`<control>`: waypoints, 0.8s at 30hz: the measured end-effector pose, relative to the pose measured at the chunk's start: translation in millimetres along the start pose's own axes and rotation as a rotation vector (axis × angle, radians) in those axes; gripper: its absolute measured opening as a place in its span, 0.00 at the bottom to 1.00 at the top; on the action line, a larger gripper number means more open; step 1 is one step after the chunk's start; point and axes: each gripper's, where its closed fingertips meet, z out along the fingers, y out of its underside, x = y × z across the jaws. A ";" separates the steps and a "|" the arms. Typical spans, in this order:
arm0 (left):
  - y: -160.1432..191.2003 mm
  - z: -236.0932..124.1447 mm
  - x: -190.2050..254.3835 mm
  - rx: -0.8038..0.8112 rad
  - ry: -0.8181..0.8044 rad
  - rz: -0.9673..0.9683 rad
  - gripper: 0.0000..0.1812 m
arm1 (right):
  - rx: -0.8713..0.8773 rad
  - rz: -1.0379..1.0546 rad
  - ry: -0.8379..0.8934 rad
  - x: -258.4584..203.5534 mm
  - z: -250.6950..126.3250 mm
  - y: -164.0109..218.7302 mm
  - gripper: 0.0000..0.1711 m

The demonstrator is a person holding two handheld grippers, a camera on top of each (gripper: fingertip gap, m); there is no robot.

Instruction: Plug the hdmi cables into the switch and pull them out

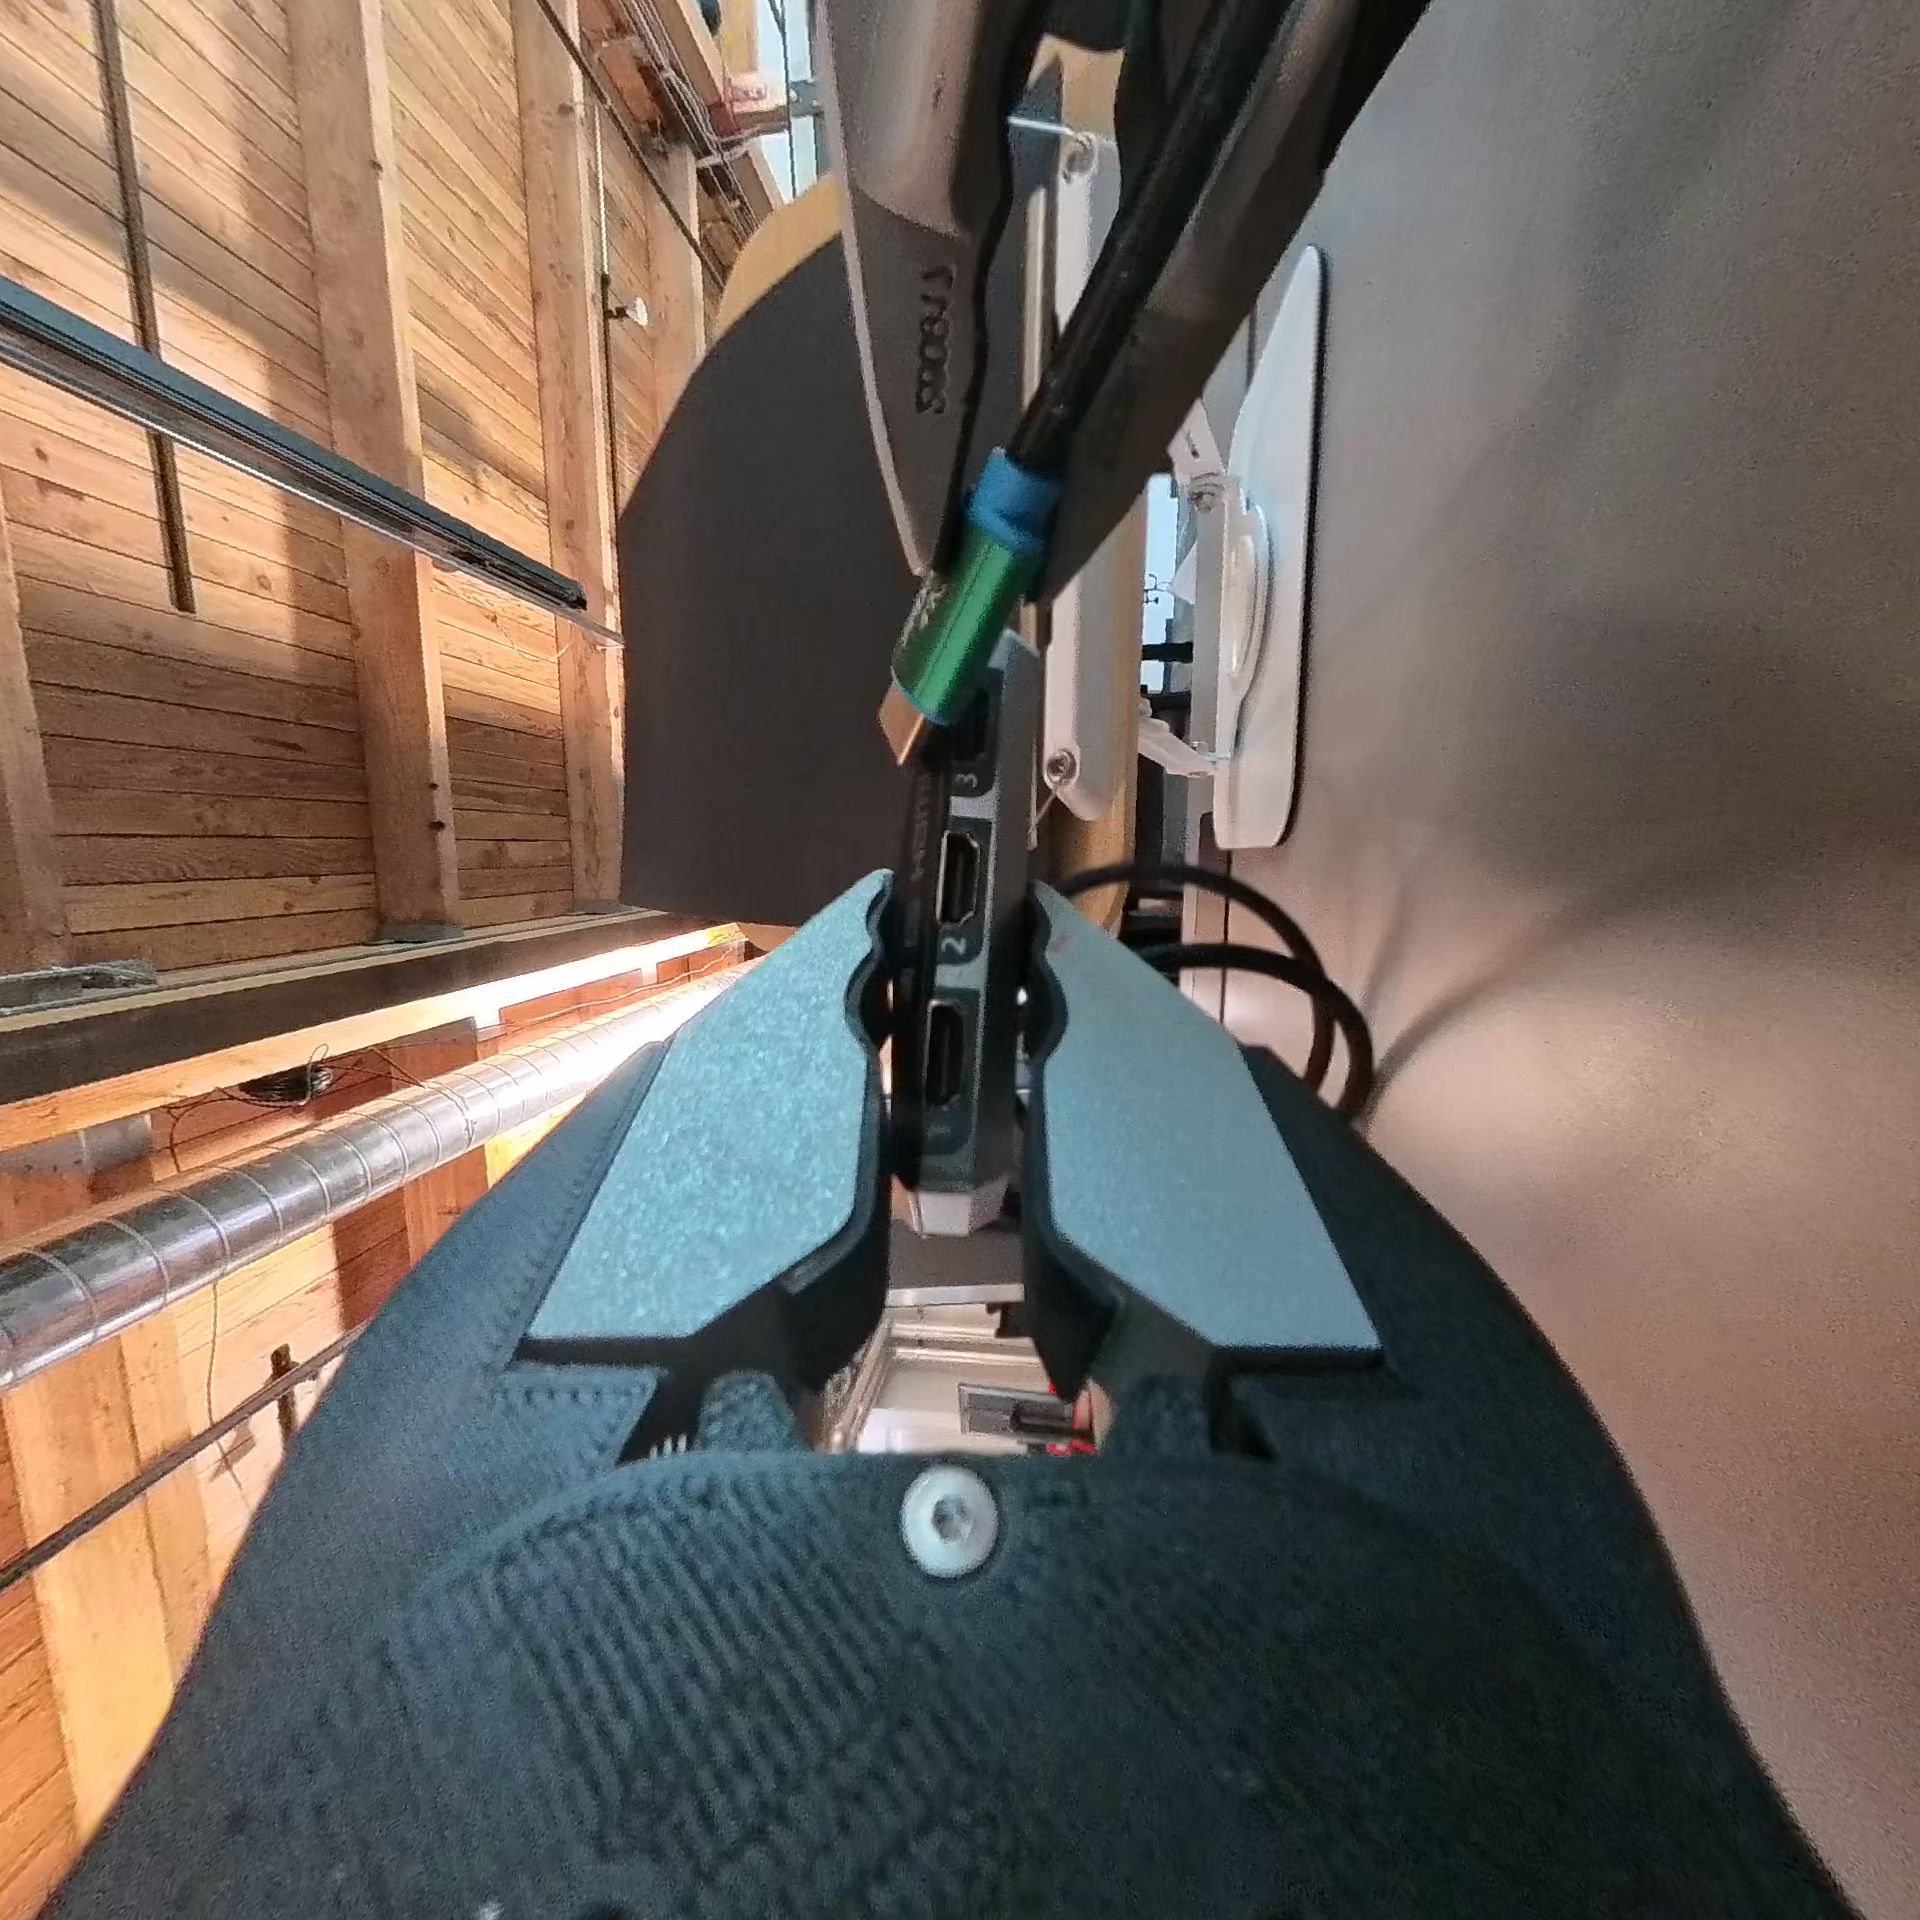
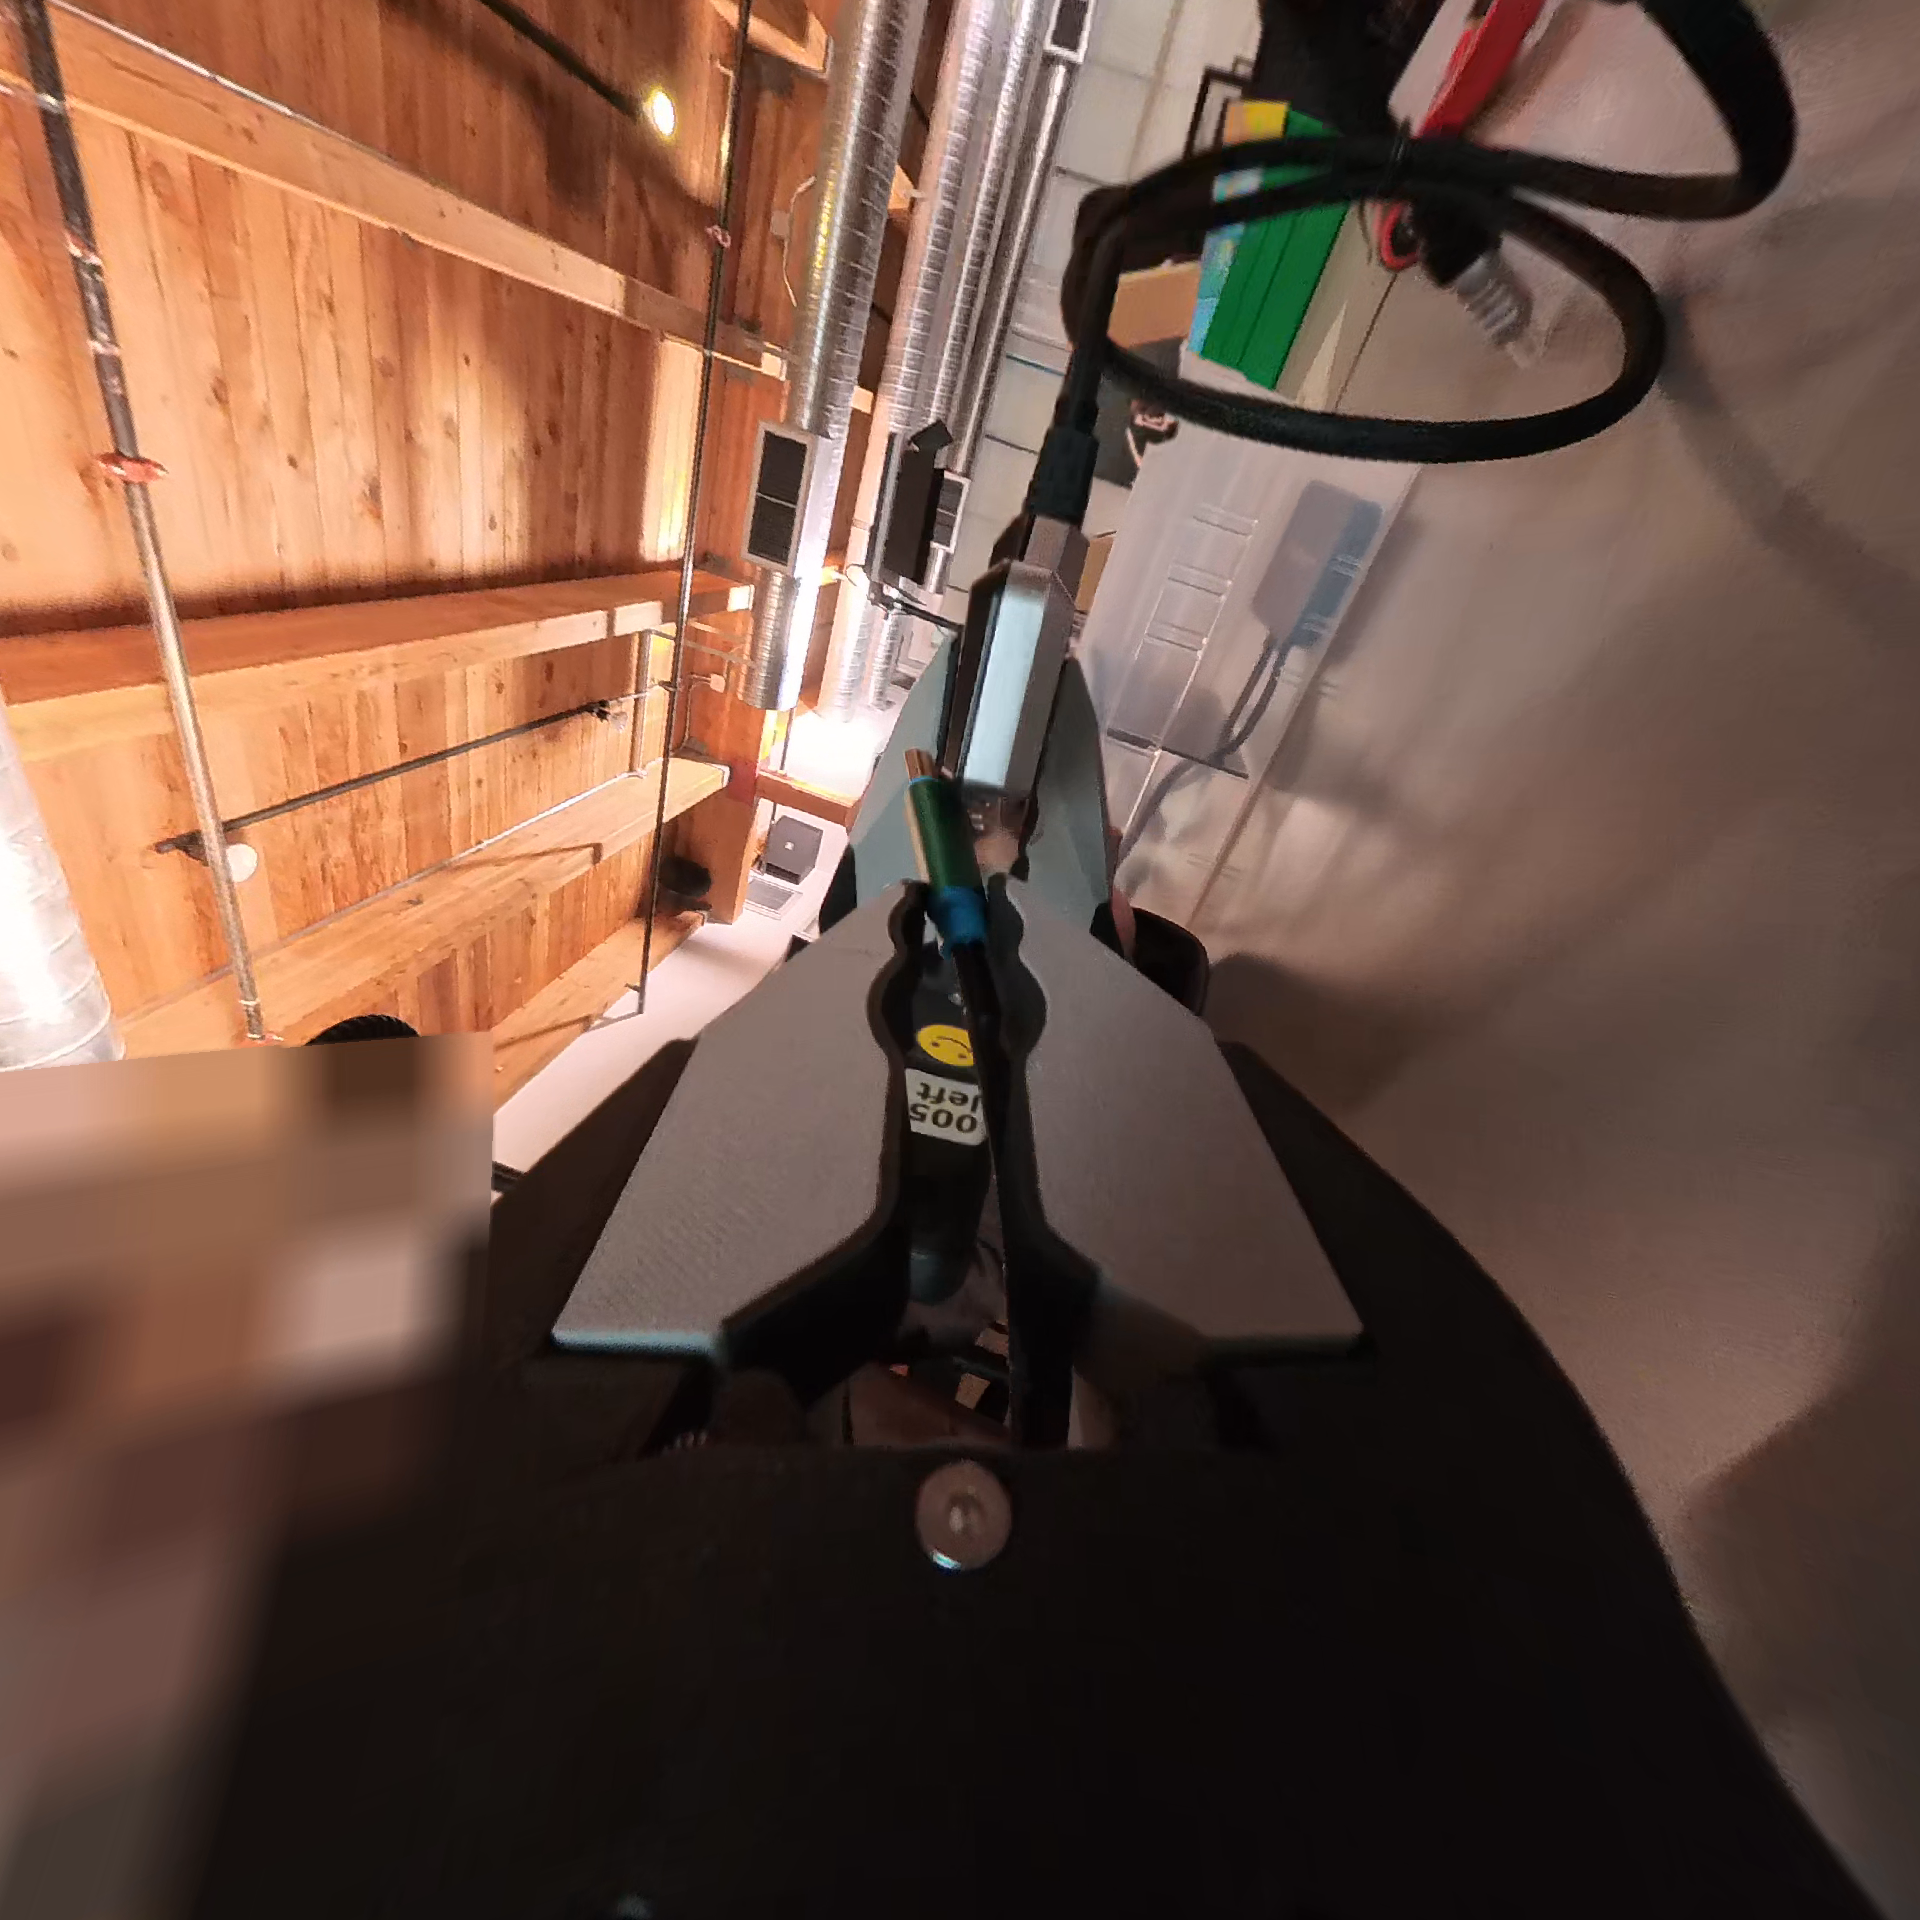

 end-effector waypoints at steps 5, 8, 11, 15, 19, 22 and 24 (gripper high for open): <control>-6.2 -1.5 0.4 0.019 0.010 -0.028 0.11 | 0.023 -0.005 -0.006 -1.8 -4.0 -5.0 0.05; -0.1 0.0 -2.1 0.010 0.014 -0.091 0.11 | 0.028 -0.013 -0.008 -3.6 -4.1 -5.8 0.05; 11.4 0.3 -7.3 -0.017 0.005 -0.151 0.11 | 0.001 -0.015 -0.003 -3.4 -0.8 -1.0 0.05; 9.7 -2.3 -9.7 -0.005 -0.001 -0.153 0.11 | -0.012 0.000 -0.005 -0.4 3.4 2.2 0.05; 7.7 1.1 -3.6 -0.002 0.011 -0.116 0.10 | 0.003 0.004 -0.015 -0.8 1.7 -0.4 0.05; 7.8 1.5 -3.2 0.001 0.013 -0.116 0.10 | 0.000 0.002 -0.004 0.6 1.4 -0.3 0.05; 5.4 0.1 -4.7 0.008 0.011 -0.117 0.10 | -0.002 0.009 -0.008 1.1 1.9 0.1 0.05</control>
